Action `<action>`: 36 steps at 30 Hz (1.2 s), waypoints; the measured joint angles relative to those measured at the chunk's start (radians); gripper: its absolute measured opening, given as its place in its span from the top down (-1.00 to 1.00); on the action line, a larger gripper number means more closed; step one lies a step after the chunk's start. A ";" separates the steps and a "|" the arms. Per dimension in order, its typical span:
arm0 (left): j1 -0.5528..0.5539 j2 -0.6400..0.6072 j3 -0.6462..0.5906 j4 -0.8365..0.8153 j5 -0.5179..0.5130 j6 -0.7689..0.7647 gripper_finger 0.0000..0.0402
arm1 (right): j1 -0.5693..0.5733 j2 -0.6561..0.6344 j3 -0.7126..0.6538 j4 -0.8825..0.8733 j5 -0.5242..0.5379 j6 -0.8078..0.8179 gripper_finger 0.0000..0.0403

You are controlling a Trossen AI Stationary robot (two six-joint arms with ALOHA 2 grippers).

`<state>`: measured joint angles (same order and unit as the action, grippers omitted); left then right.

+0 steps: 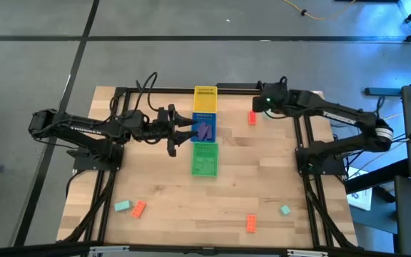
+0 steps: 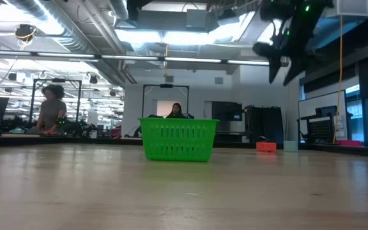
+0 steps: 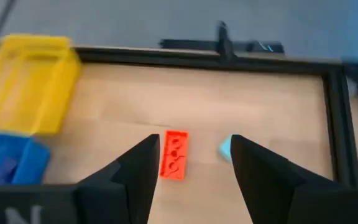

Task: Sort & place blocks by color
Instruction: Put the top light blue block into the green basket

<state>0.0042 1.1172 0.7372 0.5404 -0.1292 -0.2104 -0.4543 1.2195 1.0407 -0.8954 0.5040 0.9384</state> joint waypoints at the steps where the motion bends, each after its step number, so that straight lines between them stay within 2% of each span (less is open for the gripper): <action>1: 0.000 0.000 0.000 0.000 -0.009 0.000 0.05 | -0.008 0.015 -0.014 0.004 0.001 0.045 0.00; 10: 0.000 0.000 0.000 0.000 -0.064 0.002 0.05 | -0.040 0.102 -0.244 0.082 0.022 0.361 0.00; 15: 0.000 0.000 0.000 0.000 -0.064 0.001 0.05 | -0.063 0.103 -0.370 0.231 0.055 0.472 0.00; 18: 0.000 0.001 0.000 0.000 -0.064 0.001 0.05 | -0.074 0.103 -0.416 0.371 0.042 0.472 0.00; 21: 0.000 0.001 0.000 0.002 -0.064 0.001 0.05 | -0.079 0.103 -0.421 0.426 0.038 0.471 0.00; 36: 0.000 0.001 0.001 0.026 -0.064 0.000 0.05 | -0.135 0.247 -0.346 0.421 0.045 0.469 0.00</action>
<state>0.0044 1.1179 0.7380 0.5663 -0.1933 -0.2108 -0.5891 1.4665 0.6945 -0.4740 0.5491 1.4076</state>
